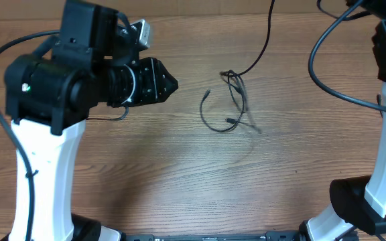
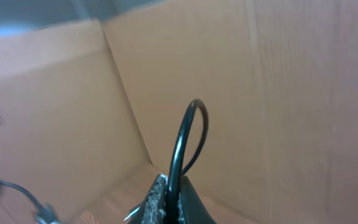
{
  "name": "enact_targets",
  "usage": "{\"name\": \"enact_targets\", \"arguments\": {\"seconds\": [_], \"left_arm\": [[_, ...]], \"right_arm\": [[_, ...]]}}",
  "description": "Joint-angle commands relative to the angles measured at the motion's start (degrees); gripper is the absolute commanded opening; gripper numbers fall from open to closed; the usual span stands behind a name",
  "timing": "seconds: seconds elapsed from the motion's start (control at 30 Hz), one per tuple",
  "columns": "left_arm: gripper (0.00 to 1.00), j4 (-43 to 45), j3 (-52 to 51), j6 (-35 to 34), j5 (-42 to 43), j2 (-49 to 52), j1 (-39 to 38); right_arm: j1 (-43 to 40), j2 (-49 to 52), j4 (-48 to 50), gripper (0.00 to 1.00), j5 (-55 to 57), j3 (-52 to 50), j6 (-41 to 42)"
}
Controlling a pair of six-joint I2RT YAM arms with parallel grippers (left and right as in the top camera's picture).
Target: Untangle cables
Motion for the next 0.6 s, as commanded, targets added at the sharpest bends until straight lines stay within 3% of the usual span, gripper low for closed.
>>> {"name": "enact_targets", "arguments": {"seconds": [0.0,0.5,0.57], "left_arm": [[0.32,0.09,0.79,3.56,-1.31,4.17,-2.47],[0.28,0.44,0.79,6.40,-1.27,15.78,-4.63],[0.28,0.61,0.79,7.08,-1.14,16.79,-4.70]], "right_arm": [[-0.07,-1.29,2.73,0.04,-0.02,2.12,6.34],[-0.17,-2.36,17.73,0.04,0.63,2.43,5.09],[-0.17,-2.62,21.64,0.04,1.55,2.43,8.90]]}}
